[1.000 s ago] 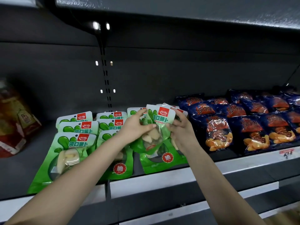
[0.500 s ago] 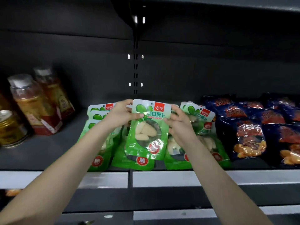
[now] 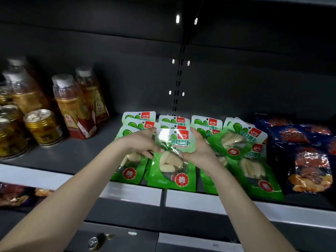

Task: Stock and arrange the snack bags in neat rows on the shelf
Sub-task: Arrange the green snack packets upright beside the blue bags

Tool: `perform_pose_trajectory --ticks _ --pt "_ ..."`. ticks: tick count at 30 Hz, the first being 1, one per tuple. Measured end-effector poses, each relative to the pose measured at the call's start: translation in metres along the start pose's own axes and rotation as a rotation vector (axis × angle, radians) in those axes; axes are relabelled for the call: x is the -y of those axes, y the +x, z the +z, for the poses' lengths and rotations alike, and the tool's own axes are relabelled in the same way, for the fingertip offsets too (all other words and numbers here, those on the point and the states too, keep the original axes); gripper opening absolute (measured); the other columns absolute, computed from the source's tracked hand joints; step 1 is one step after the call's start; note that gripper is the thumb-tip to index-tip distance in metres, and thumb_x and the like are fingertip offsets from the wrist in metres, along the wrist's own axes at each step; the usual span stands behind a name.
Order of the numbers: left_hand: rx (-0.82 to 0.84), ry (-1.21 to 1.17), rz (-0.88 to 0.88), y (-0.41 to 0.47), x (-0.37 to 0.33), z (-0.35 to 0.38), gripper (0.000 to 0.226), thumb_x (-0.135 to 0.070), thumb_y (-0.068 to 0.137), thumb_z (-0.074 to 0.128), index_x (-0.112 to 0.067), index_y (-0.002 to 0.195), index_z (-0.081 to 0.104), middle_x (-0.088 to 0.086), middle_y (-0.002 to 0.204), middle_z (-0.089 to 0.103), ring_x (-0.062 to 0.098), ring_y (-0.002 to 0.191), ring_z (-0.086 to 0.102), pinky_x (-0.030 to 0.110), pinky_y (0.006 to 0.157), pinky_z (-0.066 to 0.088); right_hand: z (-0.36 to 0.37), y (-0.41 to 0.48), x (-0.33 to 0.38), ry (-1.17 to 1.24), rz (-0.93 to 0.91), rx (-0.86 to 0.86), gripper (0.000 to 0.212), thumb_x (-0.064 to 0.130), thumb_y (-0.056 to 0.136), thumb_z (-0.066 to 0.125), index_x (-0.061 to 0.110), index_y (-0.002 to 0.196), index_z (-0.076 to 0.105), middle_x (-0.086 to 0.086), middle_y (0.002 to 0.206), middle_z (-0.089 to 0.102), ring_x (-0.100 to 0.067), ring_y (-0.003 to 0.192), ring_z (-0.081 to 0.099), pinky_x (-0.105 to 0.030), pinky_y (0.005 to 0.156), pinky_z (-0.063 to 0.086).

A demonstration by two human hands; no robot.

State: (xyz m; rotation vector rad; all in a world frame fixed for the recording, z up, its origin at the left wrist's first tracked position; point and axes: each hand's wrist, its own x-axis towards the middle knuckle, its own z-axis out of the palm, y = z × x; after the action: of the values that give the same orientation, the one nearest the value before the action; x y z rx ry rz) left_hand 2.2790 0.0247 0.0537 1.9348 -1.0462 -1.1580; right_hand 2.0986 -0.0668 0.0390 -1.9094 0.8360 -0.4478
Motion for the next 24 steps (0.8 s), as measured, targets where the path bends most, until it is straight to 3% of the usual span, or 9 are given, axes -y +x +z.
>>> perform_pose_trajectory --ticks 3,7,9,11,14,17,21,24 --pt "-0.055 0.009 0.001 0.003 0.000 0.003 0.096 -0.009 0.080 0.072 -0.017 0.150 0.007 0.018 0.147 0.033 0.019 0.098 0.061 0.021 0.073 0.056 0.003 0.001 -0.001 -0.016 -0.016 -0.032 0.085 0.006 0.077 0.075 0.026 0.145 0.028 0.030 0.094 0.049 -0.001 0.104 0.054 -0.005 0.067 0.036" --pt "-0.101 0.027 0.018 0.009 -0.001 0.005 0.079 -0.009 0.080 0.073 -0.015 0.144 0.027 0.009 0.126 0.053 0.016 0.093 0.061 0.024 0.074 0.056 0.008 0.005 0.001 -0.058 -0.016 -0.078 0.086 0.003 0.080 0.071 0.025 0.148 0.023 0.020 0.102 0.053 -0.005 0.108 0.051 -0.012 0.080 0.038" --pt "-0.132 0.042 0.024 0.010 -0.004 0.005 0.077 -0.010 0.079 0.073 -0.016 0.142 0.030 0.009 0.128 0.052 0.018 0.096 0.062 0.025 0.073 0.056 0.011 0.007 0.002 -0.071 -0.022 -0.102 0.087 0.002 0.081 0.069 0.024 0.150 0.020 0.014 0.108 0.054 -0.005 0.106 0.050 -0.016 0.085 0.037" --pt "-0.164 0.081 0.031 0.009 -0.008 0.007 0.077 -0.011 0.080 0.073 -0.017 0.143 0.028 0.008 0.132 0.049 0.020 0.099 0.062 0.028 0.074 0.057 0.012 0.009 0.003 -0.060 -0.032 -0.120 0.086 0.001 0.082 0.067 0.024 0.150 0.019 0.012 0.107 0.054 -0.006 0.106 0.051 -0.012 0.081 0.036" --pt "-0.180 0.088 0.061 0.004 -0.010 0.007 0.072 -0.007 0.082 0.070 -0.014 0.140 0.029 0.003 0.116 0.052 0.021 0.100 0.060 0.028 0.073 0.056 0.012 0.004 0.003 -0.049 -0.063 -0.158 0.086 -0.001 0.082 0.067 0.023 0.150 0.020 0.013 0.106 0.055 -0.004 0.105 0.051 0.000 0.068 0.035" --pt "-0.119 0.097 0.045 -0.003 -0.010 0.005 0.074 -0.006 0.081 0.071 -0.014 0.141 0.028 0.008 0.127 0.051 0.021 0.101 0.061 0.028 0.074 0.057 0.014 -0.005 0.000 -0.050 -0.092 -0.152 0.085 -0.001 0.081 0.069 0.024 0.148 0.024 0.018 0.103 0.055 -0.001 0.104 0.050 0.003 0.067 0.035" --pt "-0.113 0.109 0.020 -0.005 -0.003 0.010 0.067 -0.004 0.081 0.070 -0.012 0.136 0.033 0.009 0.123 0.056 0.022 0.104 0.060 0.028 0.075 0.057 0.019 -0.012 -0.008 0.003 -0.051 -0.104 0.097 -0.001 0.078 0.073 0.029 0.150 0.016 0.014 0.118 0.058 -0.004 0.113 0.051 -0.013 0.085 0.042" --pt "-0.186 0.153 0.043 -0.002 -0.001 0.015 0.066 -0.006 0.080 0.071 -0.012 0.135 0.034 0.008 0.120 0.057 0.023 0.103 0.060 0.031 0.075 0.056 0.020 -0.012 -0.006 -0.006 -0.028 -0.069 0.101 -0.001 0.077 0.074 0.032 0.151 0.013 0.019 0.111 0.052 -0.002 0.111 0.049 -0.019 0.089 0.041"
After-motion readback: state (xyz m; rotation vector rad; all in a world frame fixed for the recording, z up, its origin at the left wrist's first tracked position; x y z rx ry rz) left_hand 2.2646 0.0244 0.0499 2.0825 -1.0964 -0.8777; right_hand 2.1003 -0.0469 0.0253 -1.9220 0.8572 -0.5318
